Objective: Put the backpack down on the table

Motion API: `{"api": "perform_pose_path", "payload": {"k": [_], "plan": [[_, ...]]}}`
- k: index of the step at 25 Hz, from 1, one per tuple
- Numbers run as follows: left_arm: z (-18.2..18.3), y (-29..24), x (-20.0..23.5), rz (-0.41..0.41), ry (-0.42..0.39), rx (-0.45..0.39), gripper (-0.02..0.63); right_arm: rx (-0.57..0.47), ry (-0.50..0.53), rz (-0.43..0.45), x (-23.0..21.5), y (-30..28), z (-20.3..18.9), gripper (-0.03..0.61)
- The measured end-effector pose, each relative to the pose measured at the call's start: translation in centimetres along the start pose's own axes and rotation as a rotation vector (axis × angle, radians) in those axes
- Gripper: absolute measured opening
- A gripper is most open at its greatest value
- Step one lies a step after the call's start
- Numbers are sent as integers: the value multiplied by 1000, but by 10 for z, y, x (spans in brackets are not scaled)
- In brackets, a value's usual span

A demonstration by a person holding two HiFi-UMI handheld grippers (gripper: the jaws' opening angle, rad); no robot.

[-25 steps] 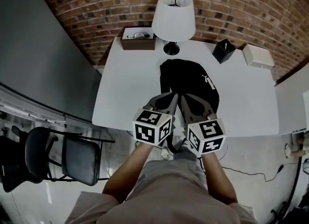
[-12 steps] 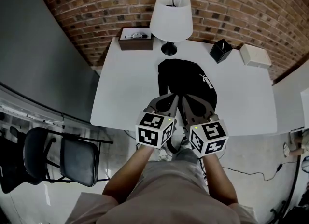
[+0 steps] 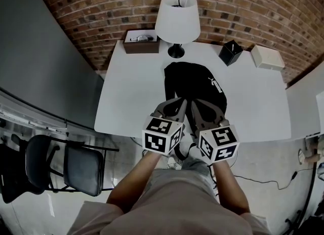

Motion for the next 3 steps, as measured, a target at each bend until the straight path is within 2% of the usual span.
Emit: {"api": "perform_pose_path", "payload": {"k": [3], "plan": [[-3,-3,-3,0,4,6,5,5,-2,-1,-4,3,-2,0]]}}
Point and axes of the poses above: the fingertips, and each gripper's own axes: y backward along the fingers, x to its left, z out of its top, the point moved 10 cm from there along y, backward along the fingers, and after that the axes turned 10 degrees about y, right-handed, at the moved point
